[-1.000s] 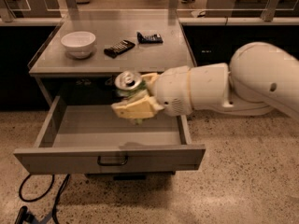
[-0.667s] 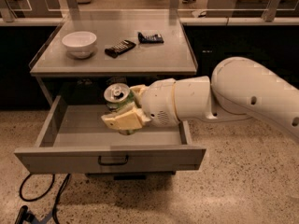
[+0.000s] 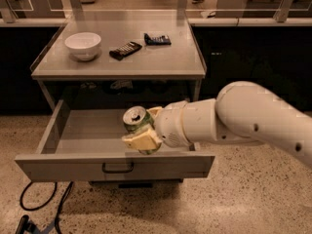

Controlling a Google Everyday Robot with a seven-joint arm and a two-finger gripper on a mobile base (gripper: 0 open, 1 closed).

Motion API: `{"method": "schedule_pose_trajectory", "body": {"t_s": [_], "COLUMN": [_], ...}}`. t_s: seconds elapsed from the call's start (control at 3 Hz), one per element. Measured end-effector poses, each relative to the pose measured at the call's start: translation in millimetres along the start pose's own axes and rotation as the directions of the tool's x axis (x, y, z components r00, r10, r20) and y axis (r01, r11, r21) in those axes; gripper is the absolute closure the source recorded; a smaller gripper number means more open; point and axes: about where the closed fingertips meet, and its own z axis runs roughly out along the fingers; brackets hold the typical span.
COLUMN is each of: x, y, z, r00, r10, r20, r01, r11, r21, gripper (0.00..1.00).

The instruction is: Place green can into top drawer

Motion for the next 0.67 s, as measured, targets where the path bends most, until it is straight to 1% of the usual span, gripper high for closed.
{"method": "schedule_pose_trajectory", "body": {"t_s": [0.33, 0.67], "x": [51, 37], "y": [-23, -30], "z": [48, 73], "r00": [0.993, 0.994], "r10": [0.026, 0.021], "r20": [-0.117, -0.105], "r01": [-0.016, -0.010], "r11": [0.9968, 0.9942], "r21": [0.079, 0.107], "gripper": [1.00, 1.00]}}
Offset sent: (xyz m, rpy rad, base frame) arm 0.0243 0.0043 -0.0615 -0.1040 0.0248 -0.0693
